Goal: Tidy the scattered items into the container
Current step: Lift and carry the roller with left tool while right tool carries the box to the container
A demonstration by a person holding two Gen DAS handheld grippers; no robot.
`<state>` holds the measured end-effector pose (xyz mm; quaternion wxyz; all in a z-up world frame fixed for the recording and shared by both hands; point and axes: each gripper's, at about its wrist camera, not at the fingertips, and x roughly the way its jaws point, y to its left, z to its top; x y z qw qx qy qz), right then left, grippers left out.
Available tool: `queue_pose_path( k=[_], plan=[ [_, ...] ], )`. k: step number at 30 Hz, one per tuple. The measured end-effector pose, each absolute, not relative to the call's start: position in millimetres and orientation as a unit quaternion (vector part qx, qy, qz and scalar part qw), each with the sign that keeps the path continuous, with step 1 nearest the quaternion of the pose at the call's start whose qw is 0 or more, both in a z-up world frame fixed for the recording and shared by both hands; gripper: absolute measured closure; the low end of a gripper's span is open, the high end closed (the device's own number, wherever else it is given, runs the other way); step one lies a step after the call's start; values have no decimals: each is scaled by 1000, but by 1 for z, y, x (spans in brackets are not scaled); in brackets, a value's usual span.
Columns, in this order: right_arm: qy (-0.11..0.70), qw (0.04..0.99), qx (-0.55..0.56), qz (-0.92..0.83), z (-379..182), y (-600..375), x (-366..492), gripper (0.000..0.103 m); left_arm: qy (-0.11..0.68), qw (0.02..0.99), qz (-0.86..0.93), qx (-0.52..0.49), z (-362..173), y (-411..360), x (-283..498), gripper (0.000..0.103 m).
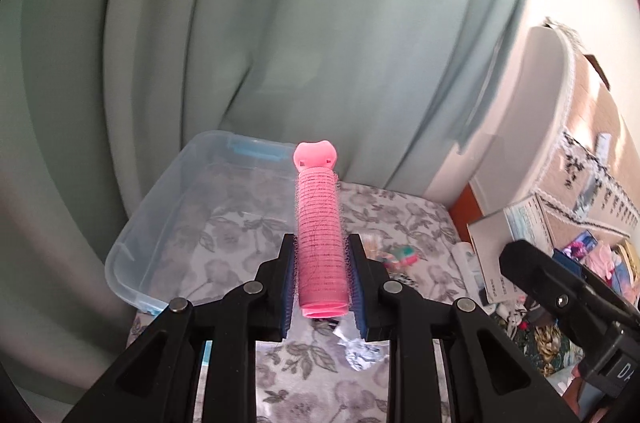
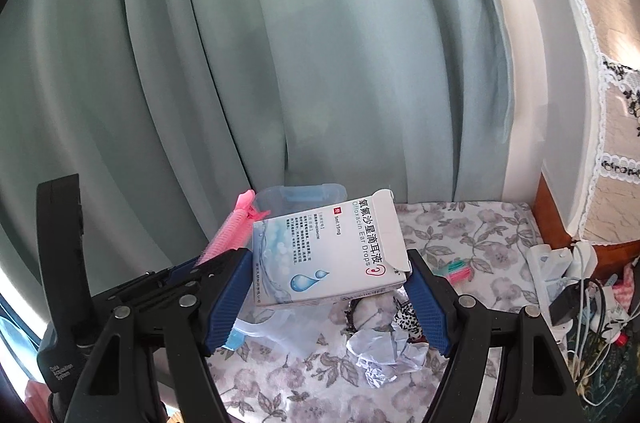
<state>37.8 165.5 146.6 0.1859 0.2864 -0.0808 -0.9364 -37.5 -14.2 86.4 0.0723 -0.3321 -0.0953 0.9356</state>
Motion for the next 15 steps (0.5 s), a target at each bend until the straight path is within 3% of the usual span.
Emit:
queue_pose_path(
  k=[15],
  plan=[
    [-43, 232, 350, -906, 108, 98, -10, 25, -150, 18, 921, -360, 53, -88, -70, 78]
  ],
)
